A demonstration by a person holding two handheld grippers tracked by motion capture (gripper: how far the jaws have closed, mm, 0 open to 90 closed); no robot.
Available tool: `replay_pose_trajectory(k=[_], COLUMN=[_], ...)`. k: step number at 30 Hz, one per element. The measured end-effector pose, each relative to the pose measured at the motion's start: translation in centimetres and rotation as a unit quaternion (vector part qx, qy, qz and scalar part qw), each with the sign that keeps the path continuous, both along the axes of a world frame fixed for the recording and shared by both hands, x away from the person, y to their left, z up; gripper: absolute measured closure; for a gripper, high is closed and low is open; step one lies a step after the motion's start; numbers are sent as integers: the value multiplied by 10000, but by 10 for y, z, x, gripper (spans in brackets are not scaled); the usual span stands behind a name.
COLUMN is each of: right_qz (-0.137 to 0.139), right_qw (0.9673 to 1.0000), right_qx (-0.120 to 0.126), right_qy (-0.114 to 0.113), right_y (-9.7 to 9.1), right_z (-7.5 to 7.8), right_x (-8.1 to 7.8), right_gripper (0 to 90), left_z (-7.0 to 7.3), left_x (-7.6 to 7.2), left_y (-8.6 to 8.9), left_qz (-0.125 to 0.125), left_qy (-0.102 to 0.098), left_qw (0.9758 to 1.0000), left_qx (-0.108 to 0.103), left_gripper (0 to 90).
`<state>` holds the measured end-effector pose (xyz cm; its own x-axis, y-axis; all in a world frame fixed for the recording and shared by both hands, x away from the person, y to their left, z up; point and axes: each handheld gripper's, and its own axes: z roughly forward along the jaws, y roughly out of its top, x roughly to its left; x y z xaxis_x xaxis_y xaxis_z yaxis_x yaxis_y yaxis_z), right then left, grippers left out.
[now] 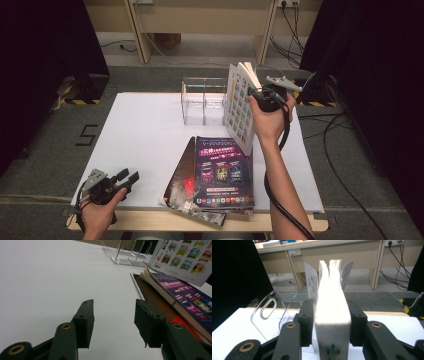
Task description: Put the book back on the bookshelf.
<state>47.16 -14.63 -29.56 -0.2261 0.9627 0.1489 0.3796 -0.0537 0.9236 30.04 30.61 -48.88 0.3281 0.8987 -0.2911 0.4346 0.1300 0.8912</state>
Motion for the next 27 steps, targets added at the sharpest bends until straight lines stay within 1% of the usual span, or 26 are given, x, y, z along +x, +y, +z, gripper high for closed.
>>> replay_pose_trajectory(k=[1, 3, 4, 6, 13, 16, 20, 21, 24, 26, 27], right_qz=[-24, -49, -49, -73, -185, -229, -184, -153, -50, -29, -1], right_qw=[9999, 9998, 9998, 9996, 9990, 9987, 9982, 9983, 9987, 9989, 9993], right_qx=[-4, -6, -6, -26, -125, -178, -223, -237, -173, -151, -130], right_qy=[106, 197, 197, 288, 397, 412, 522, 519, 478, 437, 360], right_y=[0, 0, 0, 0, 2, 2, 2, 2, 2, 2, 4], right_z=[2, 4, 4, 5, 6, 6, 10, 11, 13, 14, 15], right_x=[4, 8, 8, 11, 13, 14, 14, 15, 16, 17, 17], right_gripper=[621, 620, 620, 636, 715, 734, 742, 743, 744, 745, 745], left_z=[0, 0, 0, 0, 0, -1, -1, -1, -1, -1, -1], left_x=[0, 0, 0, 0, 0, 0, 1, 0, 1, 1, 1], left_y=[0, 0, 0, 1, 0, 0, 0, 0, 1, 1, 1], left_qz=[3, 0, 0, 0, -19, -7, -8, -5, -4, -3, -1], left_qy=[5, 6, 6, 12, 7, 12, 24, 22, 24, 29, 35], left_qw=[10000, 10000, 10000, 10000, 10000, 10000, 10000, 10000, 10000, 10000, 10000], left_qx=[3, 4, 4, 9, 19, 11, 26, 22, 21, 19, 8], left_gripper=[493, 493, 493, 493, 493, 493, 493, 493, 493, 493, 493])
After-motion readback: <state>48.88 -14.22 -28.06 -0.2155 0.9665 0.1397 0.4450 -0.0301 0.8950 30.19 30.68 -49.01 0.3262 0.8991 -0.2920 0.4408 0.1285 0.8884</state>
